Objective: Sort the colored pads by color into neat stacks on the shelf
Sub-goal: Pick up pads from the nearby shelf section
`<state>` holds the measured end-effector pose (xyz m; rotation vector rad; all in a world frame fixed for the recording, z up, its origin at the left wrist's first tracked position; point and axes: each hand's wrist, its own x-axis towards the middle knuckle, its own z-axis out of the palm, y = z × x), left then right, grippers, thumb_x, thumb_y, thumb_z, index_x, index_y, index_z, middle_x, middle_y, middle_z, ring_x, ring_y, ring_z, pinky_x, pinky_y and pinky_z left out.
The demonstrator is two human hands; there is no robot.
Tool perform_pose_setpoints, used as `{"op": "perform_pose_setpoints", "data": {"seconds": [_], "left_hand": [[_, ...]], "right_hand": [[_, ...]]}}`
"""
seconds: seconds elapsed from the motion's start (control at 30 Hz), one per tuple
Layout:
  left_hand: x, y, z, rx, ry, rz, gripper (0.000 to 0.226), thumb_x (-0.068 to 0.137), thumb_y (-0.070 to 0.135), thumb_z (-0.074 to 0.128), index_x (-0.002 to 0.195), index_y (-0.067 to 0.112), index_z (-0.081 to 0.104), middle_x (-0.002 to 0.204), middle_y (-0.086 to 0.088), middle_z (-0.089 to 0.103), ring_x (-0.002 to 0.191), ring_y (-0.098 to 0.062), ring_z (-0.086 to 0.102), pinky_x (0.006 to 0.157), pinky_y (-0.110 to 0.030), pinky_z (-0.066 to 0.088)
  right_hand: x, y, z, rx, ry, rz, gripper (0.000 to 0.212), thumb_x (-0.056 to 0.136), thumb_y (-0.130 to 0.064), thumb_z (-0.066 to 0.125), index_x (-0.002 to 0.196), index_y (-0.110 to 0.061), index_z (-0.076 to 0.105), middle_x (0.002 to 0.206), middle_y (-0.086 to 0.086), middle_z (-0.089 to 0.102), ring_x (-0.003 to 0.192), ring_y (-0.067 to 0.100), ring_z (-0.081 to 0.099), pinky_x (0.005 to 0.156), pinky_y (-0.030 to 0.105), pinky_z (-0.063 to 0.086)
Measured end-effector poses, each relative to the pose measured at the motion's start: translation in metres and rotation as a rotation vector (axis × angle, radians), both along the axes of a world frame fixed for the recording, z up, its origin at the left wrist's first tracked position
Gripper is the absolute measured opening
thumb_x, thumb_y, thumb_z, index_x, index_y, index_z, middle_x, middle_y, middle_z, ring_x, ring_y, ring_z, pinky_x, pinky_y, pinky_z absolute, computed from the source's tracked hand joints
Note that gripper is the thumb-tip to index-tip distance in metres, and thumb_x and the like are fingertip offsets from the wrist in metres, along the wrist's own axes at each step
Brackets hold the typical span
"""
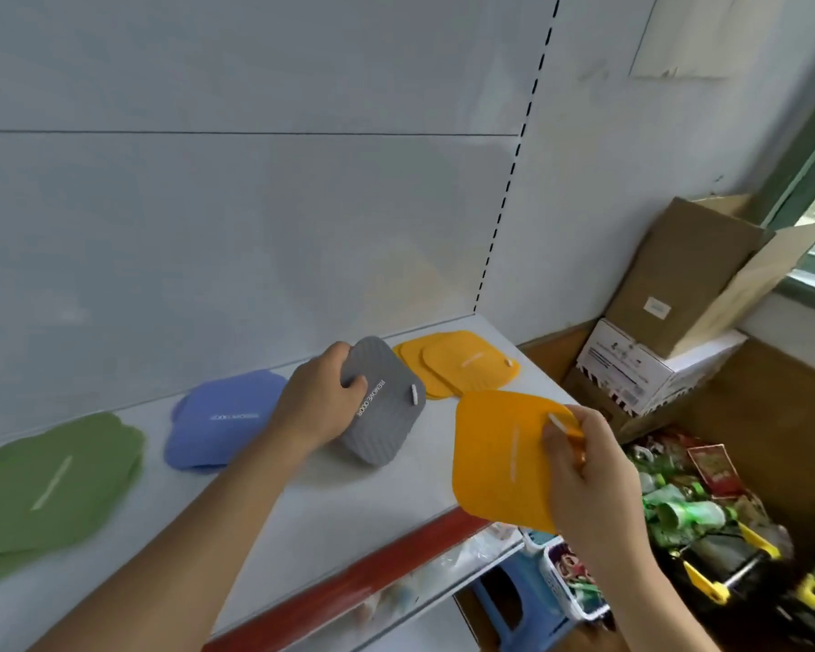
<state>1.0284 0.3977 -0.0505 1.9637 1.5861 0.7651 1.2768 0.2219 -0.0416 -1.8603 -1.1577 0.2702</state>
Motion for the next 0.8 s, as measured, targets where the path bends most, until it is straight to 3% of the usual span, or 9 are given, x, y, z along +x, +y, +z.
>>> {"op": "perform_pose_setpoints", "data": {"seconds": [0.2,0.37,0.53,0.6,0.7,0.8], "left_hand": [[0.017,0.035,-0.011,0.04,0.283,-0.016,0.028,0.098,0.03,0.058,0.124,0.022,0.052,0.109,-0.008,0.073,0.098,-0.038,0.065,0.08,-0.044,0.054],[0.016,0.047,-0.019,0.136,0.383,0.062,0.037,0.094,0.026,0.064,0.13,0.02,0.057,0.124,-0.005,0.066,0.112,-0.033,0.06,0.089,-0.046,0.053],[0.027,0.032,-0.023,0.15,0.4,0.177,0.039,0.095,0.029,0.066,0.132,0.02,0.059,0.126,-0.003,0.062,0.114,-0.032,0.058,0.092,-0.046,0.052],[0.034,0.025,-0.022,0.156,0.406,0.202,0.035,0.095,0.03,0.065,0.128,0.02,0.06,0.124,-0.002,0.063,0.112,-0.031,0.059,0.089,-0.046,0.053],[0.038,0.012,-0.025,0.148,0.431,0.242,0.032,0.093,0.03,0.069,0.122,0.018,0.064,0.121,-0.002,0.065,0.109,-0.032,0.063,0.085,-0.045,0.054],[0.04,-0.004,-0.03,0.144,0.48,0.273,0.034,0.091,0.04,0.069,0.117,0.018,0.069,0.114,0.0,0.066,0.104,-0.03,0.064,0.082,-0.041,0.054]], "right_hand": [[0.037,0.06,0.005,-0.01,0.006,0.041,0.013,0.107,-0.04,0.047,0.113,-0.035,0.057,0.078,-0.006,0.068,0.063,0.017,0.065,0.057,0.047,0.056],[0.06,0.118,0.0,0.012,0.094,0.087,0.016,0.108,-0.036,0.048,0.119,-0.03,0.057,0.085,-0.005,0.067,0.068,0.017,0.063,0.054,0.033,0.047],[0.073,0.178,-0.013,-0.043,0.163,0.132,0.023,0.107,-0.029,0.048,0.129,-0.025,0.054,0.094,-0.006,0.066,0.082,0.019,0.063,0.072,0.045,0.056],[0.074,0.196,-0.021,-0.098,0.088,0.174,0.028,0.107,-0.028,0.047,0.134,-0.023,0.051,0.091,0.0,0.067,0.081,0.026,0.062,0.072,0.044,0.053],[0.076,0.207,-0.037,-0.208,-0.188,0.249,0.039,0.104,-0.029,0.046,0.142,-0.024,0.044,0.082,0.004,0.067,0.077,0.033,0.062,0.06,0.038,0.043],[0.086,0.206,-0.043,-0.265,-0.39,0.284,0.039,0.098,-0.033,0.048,0.136,-0.021,0.051,0.1,0.007,0.069,0.095,0.034,0.06,0.064,0.038,0.043]]}}
